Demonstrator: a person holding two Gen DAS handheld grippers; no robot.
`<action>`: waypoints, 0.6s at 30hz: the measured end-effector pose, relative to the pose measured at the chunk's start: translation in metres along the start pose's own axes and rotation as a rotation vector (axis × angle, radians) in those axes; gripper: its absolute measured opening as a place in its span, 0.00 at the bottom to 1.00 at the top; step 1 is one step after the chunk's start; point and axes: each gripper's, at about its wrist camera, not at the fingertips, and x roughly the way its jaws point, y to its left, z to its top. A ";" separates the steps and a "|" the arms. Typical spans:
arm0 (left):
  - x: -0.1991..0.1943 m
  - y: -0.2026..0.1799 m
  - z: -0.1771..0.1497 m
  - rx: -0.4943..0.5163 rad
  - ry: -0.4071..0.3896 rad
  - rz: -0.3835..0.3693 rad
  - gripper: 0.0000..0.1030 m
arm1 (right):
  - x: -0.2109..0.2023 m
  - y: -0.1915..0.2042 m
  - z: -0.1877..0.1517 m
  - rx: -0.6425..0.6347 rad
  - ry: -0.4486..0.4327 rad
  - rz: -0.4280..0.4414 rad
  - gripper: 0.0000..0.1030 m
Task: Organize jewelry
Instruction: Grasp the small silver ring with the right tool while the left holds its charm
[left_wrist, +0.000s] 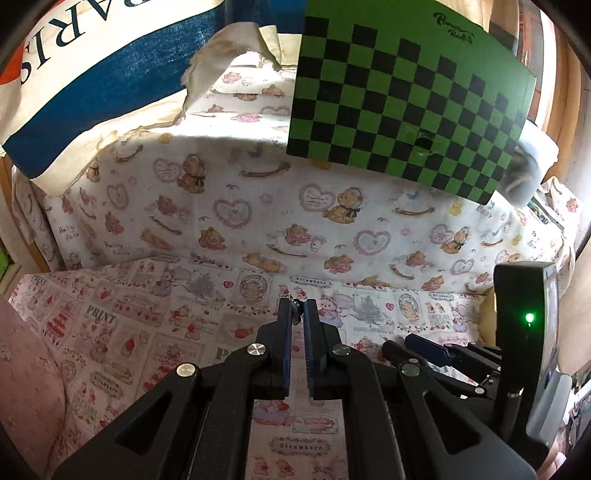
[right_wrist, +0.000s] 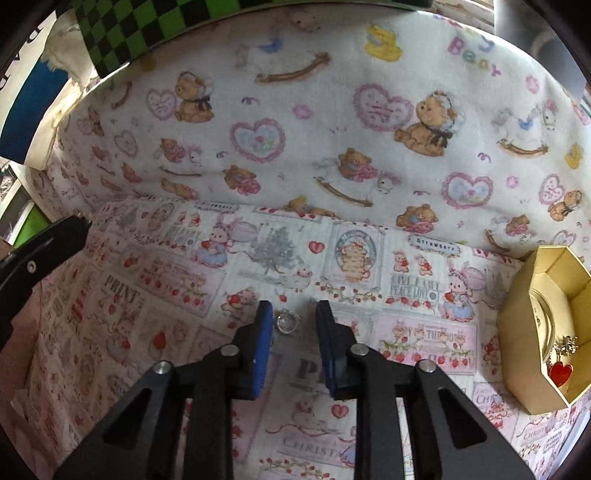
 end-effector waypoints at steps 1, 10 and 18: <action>0.001 -0.001 -0.001 0.004 0.001 0.002 0.05 | 0.003 0.001 -0.001 -0.008 -0.005 -0.015 0.15; 0.012 -0.007 -0.005 0.040 0.018 0.024 0.05 | -0.018 -0.020 -0.022 0.000 0.005 0.026 0.05; 0.008 -0.001 -0.004 0.013 0.007 0.004 0.05 | -0.045 -0.045 -0.033 0.007 -0.061 0.065 0.06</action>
